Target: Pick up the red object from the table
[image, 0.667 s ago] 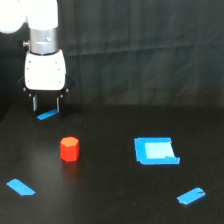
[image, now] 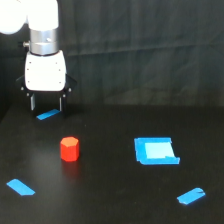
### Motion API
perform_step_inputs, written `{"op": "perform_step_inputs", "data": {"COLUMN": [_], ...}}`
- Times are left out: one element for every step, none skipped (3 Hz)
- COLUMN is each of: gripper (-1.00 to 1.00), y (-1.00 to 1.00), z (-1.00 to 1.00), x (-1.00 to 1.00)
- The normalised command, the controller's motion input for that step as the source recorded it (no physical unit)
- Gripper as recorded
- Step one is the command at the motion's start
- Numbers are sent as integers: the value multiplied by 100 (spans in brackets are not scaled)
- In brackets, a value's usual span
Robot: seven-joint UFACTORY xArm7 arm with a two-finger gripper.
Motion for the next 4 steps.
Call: {"op": "perform_step_inputs", "data": {"gripper": [100,100,100,100], "y": [-46,-70,-72,-72], "z": [14,-3,8,15], "x": [54,61,60,38]}}
